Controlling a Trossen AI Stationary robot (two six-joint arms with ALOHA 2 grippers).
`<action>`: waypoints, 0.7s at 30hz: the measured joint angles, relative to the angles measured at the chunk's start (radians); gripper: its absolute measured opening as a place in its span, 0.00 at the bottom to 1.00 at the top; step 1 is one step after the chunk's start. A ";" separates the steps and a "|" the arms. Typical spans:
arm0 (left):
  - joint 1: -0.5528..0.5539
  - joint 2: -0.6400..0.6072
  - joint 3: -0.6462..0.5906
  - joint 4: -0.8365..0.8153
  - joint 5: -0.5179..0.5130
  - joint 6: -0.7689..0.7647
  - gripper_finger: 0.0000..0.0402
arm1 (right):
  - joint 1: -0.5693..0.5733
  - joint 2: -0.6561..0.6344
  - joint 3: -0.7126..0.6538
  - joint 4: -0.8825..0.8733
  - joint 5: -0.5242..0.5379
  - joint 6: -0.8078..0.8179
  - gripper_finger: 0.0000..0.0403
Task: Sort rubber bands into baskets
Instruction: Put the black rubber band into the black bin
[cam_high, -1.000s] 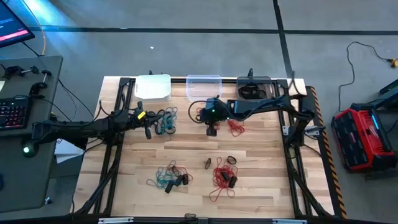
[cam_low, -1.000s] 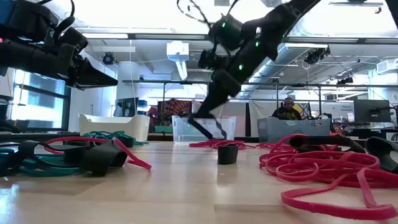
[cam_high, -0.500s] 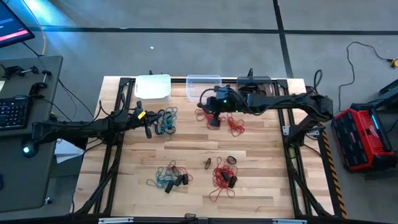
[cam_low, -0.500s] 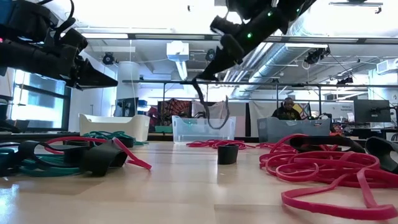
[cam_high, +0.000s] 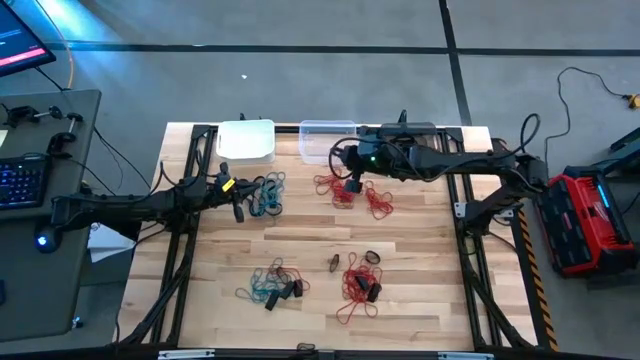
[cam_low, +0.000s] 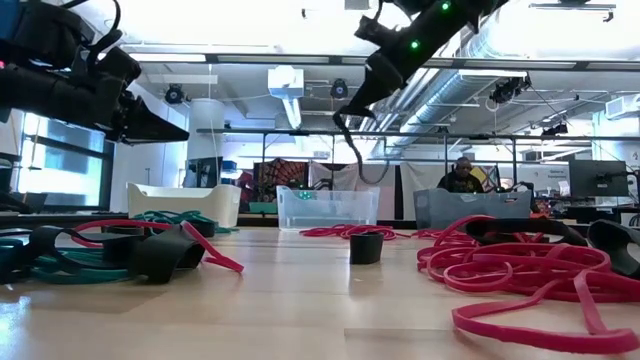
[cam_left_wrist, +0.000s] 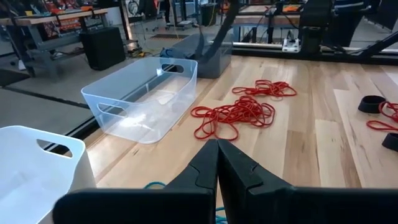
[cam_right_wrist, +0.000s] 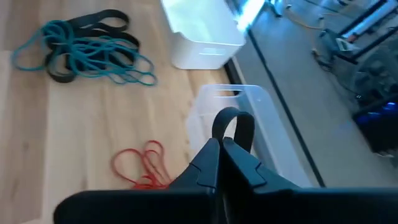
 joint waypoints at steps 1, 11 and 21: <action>0.000 0.000 0.000 -0.002 0.000 0.000 0.00 | -0.005 -0.012 0.000 -0.005 0.008 -0.002 0.00; 0.000 0.000 0.000 -0.008 0.000 0.001 0.00 | -0.093 -0.111 -0.010 -0.132 0.160 0.078 0.00; 0.000 0.000 0.000 -0.008 0.000 0.000 0.00 | -0.236 -0.136 -0.151 -0.151 0.242 0.111 0.00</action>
